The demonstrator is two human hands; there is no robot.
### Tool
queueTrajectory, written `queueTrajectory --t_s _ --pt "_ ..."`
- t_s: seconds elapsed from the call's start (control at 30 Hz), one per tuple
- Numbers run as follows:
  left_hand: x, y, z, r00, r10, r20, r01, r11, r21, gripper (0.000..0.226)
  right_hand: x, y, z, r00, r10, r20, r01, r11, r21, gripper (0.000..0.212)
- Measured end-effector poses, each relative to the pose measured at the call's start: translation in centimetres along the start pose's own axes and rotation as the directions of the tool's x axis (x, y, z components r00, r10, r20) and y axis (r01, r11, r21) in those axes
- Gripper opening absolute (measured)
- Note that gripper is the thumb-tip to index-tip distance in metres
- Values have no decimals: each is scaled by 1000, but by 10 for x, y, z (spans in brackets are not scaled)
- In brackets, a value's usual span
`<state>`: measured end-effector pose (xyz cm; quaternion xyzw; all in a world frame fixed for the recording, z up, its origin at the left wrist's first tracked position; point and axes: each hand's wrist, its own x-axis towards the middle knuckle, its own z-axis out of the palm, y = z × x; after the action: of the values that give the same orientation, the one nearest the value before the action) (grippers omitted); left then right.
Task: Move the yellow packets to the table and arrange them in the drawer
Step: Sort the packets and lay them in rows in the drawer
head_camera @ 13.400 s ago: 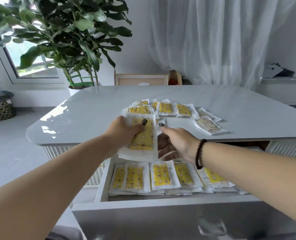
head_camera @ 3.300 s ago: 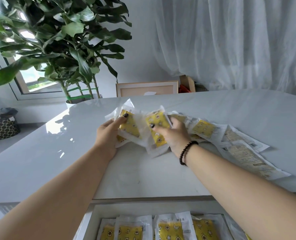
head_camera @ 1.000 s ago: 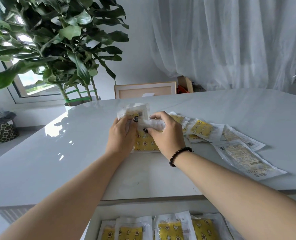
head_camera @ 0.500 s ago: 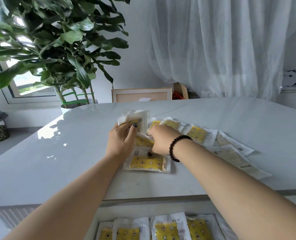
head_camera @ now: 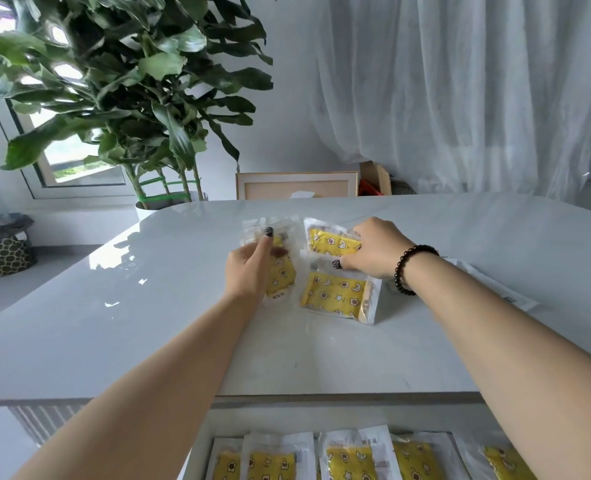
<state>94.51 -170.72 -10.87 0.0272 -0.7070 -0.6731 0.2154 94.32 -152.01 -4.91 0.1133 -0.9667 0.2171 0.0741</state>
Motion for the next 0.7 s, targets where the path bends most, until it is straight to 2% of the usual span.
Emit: queueTrajectory --t_s 0.07,0.17,0.3,0.4,0.53,0.7 --pt "-1 -1 1 996 -25 88 20 998 53 27 1 4 1 1000 22 10 -22 997 69 27" --pt "-4 -4 2 966 21 256 -62 987 150 36 1 12 0 999 29 -25 -24 985 170 23" --pt "-5 -3 2 926 12 377 -126 952 278 28 2 20 -9 994 27 -109 9 951 310 21" --pt "-7 0 4 933 -10 359 -135 917 376 21 1 22 -14 995 -50 -81 76 931 357 18" --pt "-7 -1 3 954 -9 299 -106 925 364 14 4 24 -13 986 -160 41 145 959 245 46" --pt "-7 -2 3 967 48 251 -141 921 364 17 -6 18 -18 967 -213 137 183 961 206 24"
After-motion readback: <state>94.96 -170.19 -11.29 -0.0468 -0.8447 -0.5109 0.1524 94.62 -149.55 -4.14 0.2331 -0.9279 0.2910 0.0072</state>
